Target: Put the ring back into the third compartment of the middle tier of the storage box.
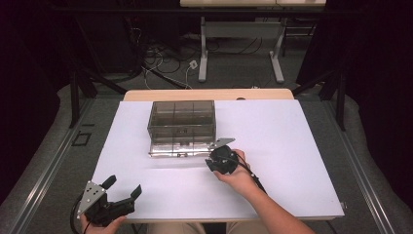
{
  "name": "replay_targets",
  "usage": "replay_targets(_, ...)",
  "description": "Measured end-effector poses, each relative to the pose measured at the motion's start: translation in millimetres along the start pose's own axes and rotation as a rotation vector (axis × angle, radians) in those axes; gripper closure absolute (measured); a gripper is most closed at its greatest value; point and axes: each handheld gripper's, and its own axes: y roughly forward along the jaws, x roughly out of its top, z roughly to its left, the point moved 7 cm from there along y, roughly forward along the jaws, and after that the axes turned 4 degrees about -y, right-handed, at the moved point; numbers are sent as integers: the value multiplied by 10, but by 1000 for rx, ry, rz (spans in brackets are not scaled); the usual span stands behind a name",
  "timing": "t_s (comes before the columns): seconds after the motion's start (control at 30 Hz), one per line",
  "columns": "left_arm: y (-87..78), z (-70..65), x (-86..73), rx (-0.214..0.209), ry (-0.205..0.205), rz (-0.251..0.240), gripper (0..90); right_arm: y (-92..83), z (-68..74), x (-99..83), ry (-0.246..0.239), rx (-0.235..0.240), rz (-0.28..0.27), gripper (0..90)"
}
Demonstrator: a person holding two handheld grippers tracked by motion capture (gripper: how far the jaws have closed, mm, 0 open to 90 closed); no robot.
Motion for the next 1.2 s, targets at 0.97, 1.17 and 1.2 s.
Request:
replay_targets(0.97, -3, 22, -3, 5, 3, 5, 32, 231, -43, -73, 37, -35, 38, 777)
replay_targets(1.17, -1, 21, -4, 6, 2, 6, 32, 255, -65, -86, 52, -32, 37, 780)
replay_targets(1.2, -1, 20, -5, 7, 2, 6, 32, 260, -68, -88, 57, -31, 40, 781)
